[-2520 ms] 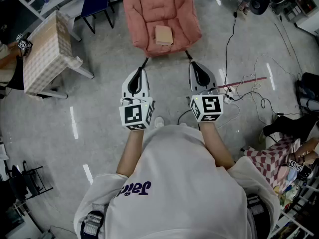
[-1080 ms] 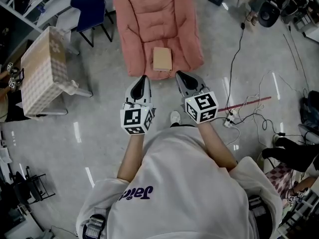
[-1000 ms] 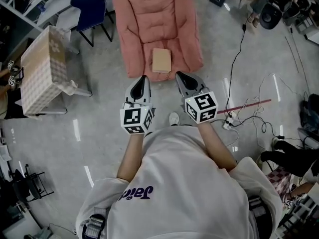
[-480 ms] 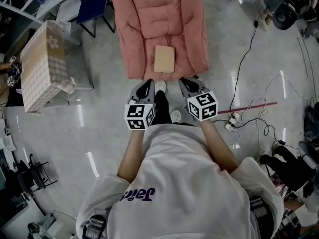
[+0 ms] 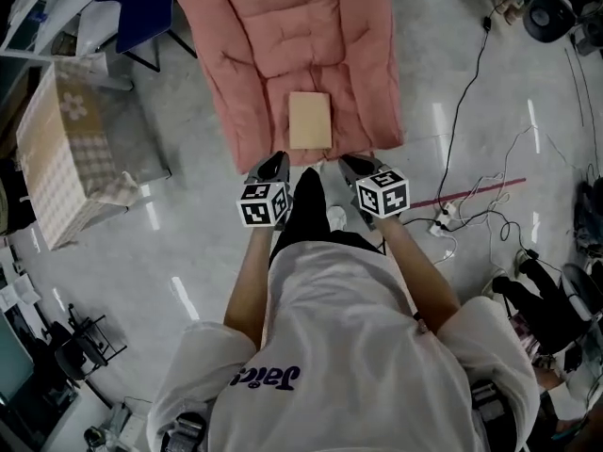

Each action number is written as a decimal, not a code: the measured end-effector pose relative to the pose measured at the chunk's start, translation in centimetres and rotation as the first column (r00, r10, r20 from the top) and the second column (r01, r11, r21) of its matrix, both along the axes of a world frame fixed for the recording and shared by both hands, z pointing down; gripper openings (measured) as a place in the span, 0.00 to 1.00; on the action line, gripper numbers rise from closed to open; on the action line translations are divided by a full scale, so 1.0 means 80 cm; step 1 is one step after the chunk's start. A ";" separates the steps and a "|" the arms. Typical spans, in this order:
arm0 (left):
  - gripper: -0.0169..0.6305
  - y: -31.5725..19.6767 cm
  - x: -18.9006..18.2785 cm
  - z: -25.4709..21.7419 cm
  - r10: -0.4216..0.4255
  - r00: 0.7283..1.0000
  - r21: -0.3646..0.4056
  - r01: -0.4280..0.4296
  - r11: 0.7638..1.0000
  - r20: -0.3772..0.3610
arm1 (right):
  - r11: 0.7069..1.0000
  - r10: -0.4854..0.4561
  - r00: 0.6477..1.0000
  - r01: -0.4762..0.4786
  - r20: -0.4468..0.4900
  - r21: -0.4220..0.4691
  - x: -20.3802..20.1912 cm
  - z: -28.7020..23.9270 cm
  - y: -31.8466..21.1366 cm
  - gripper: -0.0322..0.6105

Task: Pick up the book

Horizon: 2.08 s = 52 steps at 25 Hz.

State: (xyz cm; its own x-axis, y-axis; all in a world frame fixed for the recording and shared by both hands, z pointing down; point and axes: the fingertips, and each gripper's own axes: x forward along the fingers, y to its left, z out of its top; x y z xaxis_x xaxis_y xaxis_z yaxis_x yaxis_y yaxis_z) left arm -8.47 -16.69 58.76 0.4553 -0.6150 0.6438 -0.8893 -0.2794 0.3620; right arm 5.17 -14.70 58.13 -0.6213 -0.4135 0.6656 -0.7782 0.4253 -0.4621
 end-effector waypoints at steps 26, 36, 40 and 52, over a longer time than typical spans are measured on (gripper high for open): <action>0.49 -0.161 0.015 0.431 0.054 0.984 -0.513 -0.135 0.848 -0.169 | 0.916 -0.066 0.996 0.035 -0.064 -0.400 -0.020 0.454 -0.139 0.53; 0.50 -0.166 0.023 0.489 -0.031 0.986 -0.559 -0.067 0.826 -0.165 | 0.904 -0.033 0.999 0.027 -0.005 -0.426 -0.029 0.504 -0.144 0.58; 0.45 -0.166 0.020 0.495 -0.033 0.986 -0.555 -0.063 0.829 -0.161 | 0.899 -0.025 1.000 0.021 -0.002 -0.437 -0.032 0.508 -0.143 0.58; 0.44 -0.159 0.018 0.434 -0.067 0.983 -0.518 -0.031 0.855 -0.169 | 0.910 0.075 0.997 -0.074 -0.012 -0.407 -0.029 0.451 -0.146 0.55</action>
State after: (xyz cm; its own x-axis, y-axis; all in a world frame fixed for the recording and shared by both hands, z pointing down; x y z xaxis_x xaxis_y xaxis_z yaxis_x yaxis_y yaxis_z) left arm -7.00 -29.44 93.45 0.5817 -0.2251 0.7816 -0.8013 0.0067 0.5983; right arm 2.81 -26.41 94.18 -0.6023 -0.1524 0.7836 -0.7980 0.1407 -0.5860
